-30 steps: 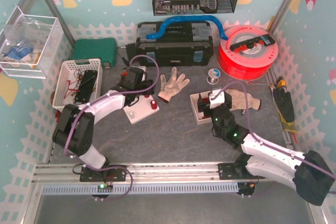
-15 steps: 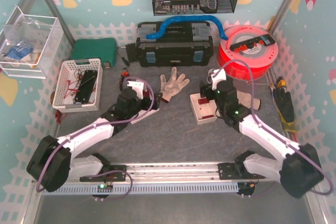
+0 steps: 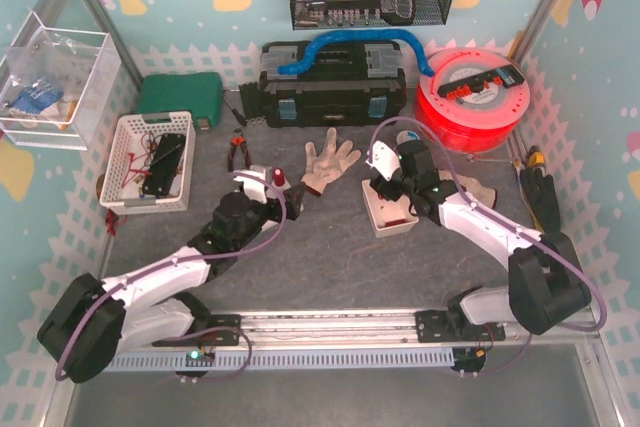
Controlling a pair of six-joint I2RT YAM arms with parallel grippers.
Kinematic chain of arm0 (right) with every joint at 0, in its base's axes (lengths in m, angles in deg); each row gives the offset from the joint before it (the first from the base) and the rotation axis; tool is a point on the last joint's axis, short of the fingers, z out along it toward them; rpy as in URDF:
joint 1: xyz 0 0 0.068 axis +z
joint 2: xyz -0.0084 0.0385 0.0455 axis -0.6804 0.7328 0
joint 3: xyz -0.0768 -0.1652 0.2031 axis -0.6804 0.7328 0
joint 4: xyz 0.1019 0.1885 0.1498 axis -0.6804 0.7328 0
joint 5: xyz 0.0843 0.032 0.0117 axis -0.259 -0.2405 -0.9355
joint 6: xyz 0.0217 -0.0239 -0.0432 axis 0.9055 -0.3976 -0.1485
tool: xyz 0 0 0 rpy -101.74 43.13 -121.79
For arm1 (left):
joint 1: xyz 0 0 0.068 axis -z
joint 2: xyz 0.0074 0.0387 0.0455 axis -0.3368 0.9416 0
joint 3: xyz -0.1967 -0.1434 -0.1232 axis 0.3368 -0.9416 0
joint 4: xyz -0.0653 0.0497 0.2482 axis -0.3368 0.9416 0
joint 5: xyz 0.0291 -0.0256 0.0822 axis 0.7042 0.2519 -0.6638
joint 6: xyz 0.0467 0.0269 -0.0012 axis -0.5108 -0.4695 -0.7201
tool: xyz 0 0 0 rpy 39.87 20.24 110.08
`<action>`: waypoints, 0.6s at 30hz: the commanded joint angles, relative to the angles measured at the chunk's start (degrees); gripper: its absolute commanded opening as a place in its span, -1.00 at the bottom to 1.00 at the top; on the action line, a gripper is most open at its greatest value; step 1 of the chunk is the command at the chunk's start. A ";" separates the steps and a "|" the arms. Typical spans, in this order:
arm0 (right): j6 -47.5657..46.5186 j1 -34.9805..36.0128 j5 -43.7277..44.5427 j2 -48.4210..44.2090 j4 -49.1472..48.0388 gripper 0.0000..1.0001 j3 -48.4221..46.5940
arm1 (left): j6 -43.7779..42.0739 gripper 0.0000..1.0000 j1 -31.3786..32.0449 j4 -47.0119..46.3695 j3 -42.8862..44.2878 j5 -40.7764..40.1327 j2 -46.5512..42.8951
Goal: Install the large spring
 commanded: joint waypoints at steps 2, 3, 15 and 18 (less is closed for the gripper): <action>-15.27 -0.53 -9.20 -1.26 5.75 0.47 0.10 | -1.37 0.99 0.11 -4.38 -2.44 -4.19 -3.26; -16.12 -0.54 -9.35 -0.32 6.56 0.44 -0.23 | -1.73 0.99 0.10 -5.55 -3.18 -2.29 -3.95; -24.02 -2.73 -6.78 3.31 11.35 0.20 -1.61 | -1.85 0.99 0.10 -7.76 -6.20 -4.43 -8.79; -25.31 -2.73 -4.93 4.64 10.96 0.08 -1.35 | -1.77 0.99 0.10 -7.93 -6.22 -4.81 -8.60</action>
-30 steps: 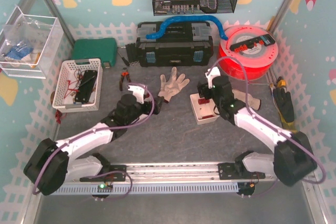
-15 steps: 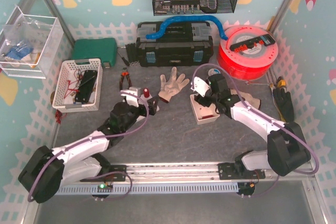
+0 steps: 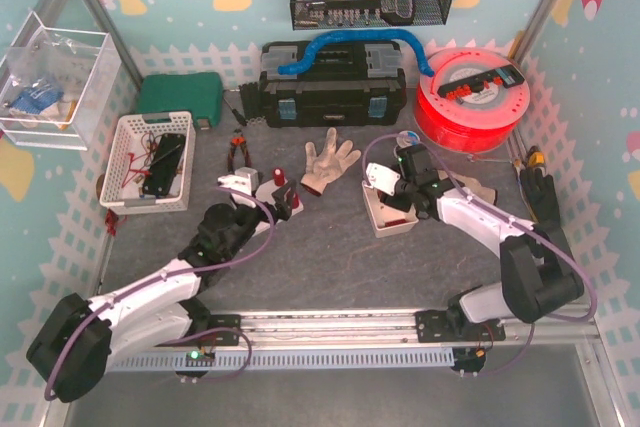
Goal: Install the large spring
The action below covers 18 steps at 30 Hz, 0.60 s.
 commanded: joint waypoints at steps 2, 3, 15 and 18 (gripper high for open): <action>-3.76 -0.13 1.91 2.86 0.93 0.04 -0.95 | -0.67 0.99 0.06 -1.07 -0.56 -1.25 -0.18; -3.88 -0.13 2.25 3.32 0.66 0.03 -0.91 | -0.67 0.99 0.07 -0.89 -0.39 -1.12 -0.09; -6.17 0.02 4.73 9.57 -0.99 -0.03 -1.81 | -0.67 0.99 0.06 -0.07 0.01 -1.59 0.22; -6.34 0.05 5.12 11.44 -0.91 -0.02 -2.37 | -0.75 0.99 0.06 -0.01 0.03 -1.77 0.16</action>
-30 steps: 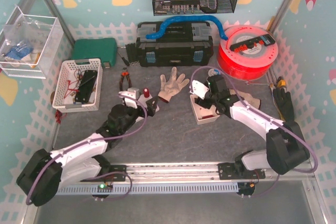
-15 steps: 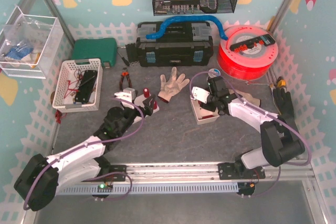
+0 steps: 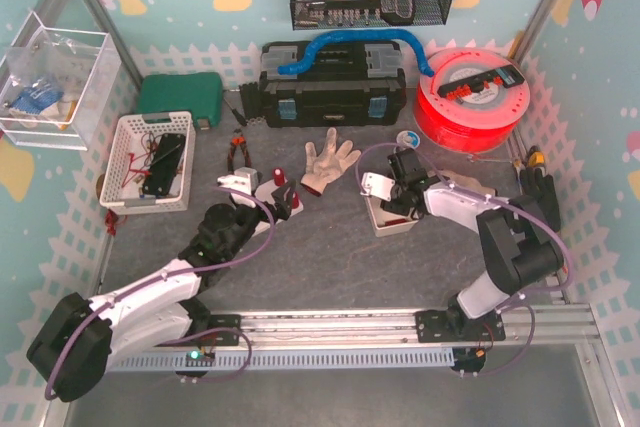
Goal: Install the large spring
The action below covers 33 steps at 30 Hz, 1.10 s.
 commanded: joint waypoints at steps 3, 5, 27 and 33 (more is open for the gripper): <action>-1.20 -0.02 0.60 3.88 0.29 -0.02 -2.25 | -0.76 0.99 0.06 0.18 0.12 -1.15 -0.15; -0.88 -0.02 -0.17 4.87 1.38 0.00 -2.61 | -0.83 0.99 0.09 0.11 0.04 -1.31 -0.16; -2.65 0.33 -2.70 6.92 5.65 -0.52 -5.47 | -0.76 0.98 0.06 0.39 -0.05 -1.81 -0.73; -3.28 0.37 -3.60 3.22 5.70 -0.62 -7.04 | -0.76 0.99 0.06 0.43 -0.06 -2.01 -0.88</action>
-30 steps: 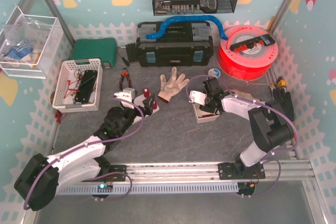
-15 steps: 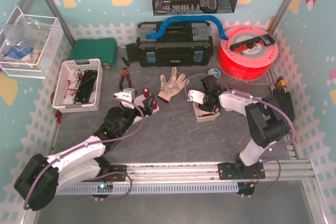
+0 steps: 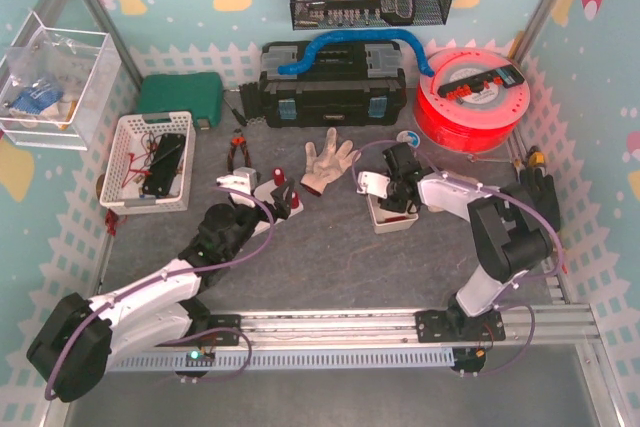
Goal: Install the large spring
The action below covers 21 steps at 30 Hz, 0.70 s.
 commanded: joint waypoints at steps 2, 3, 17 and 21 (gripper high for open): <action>-1.36 0.37 -2.00 -4.12 1.88 -0.65 -1.50 | -0.76 0.99 0.06 0.15 -0.06 -0.84 -0.80; -1.28 0.31 -2.33 -4.56 1.91 -0.66 -1.38 | -0.76 0.99 0.06 0.17 -0.10 -0.83 -0.83; 3.58 1.57 -2.12 -15.74 -0.59 -0.73 3.19 | 0.63 0.99 -0.03 0.72 0.10 -2.03 -0.30; 5.61 3.05 -2.51 -20.74 -3.94 -0.74 5.90 | 1.11 0.99 -0.03 0.49 0.65 -0.32 0.82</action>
